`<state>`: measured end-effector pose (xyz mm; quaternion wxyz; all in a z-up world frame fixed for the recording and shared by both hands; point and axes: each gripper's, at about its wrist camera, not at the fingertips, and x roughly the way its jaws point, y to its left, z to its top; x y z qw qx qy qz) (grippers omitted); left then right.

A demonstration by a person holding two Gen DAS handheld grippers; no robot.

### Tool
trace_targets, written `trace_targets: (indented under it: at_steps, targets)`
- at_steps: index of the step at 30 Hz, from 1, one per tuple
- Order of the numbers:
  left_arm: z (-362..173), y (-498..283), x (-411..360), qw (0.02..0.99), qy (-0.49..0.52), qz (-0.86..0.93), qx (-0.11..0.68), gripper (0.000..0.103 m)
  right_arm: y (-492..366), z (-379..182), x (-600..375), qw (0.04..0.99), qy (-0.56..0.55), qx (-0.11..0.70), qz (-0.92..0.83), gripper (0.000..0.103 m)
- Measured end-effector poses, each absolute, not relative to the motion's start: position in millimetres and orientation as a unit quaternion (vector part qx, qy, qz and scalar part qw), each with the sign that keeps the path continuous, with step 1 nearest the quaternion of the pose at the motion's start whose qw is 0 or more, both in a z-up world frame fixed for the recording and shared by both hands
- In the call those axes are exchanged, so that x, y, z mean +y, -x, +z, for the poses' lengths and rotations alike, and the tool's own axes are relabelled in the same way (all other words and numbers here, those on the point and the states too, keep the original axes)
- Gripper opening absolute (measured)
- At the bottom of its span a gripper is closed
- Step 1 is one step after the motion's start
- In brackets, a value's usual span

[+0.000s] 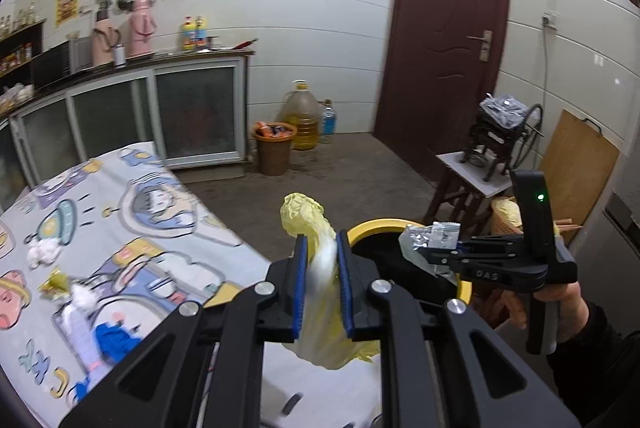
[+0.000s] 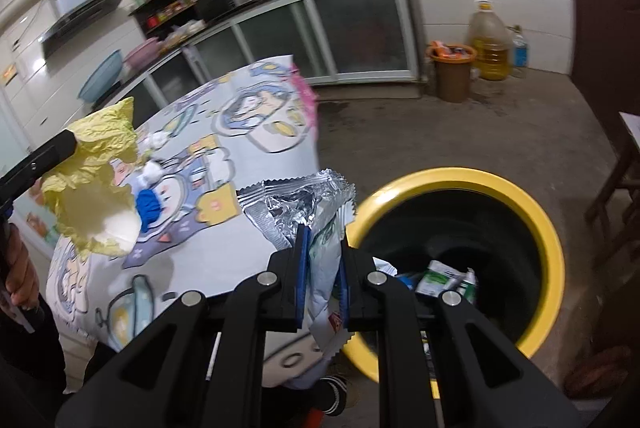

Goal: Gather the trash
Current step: 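Carry the yellow bag and silver wrapper toward the bin, then open both tools over the bin to drop the bag and wrapper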

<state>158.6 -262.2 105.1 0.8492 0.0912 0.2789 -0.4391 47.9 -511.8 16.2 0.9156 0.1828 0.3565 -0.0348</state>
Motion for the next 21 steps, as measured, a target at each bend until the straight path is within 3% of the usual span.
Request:
trace_targets:
  at_steps: [21]
  targets:
    - [42,-173,-408,0.776,-0.123,-0.521,0.334,0.013,-22,-40,-577,0.874,-0.232,0.399,-0.149,0.014]
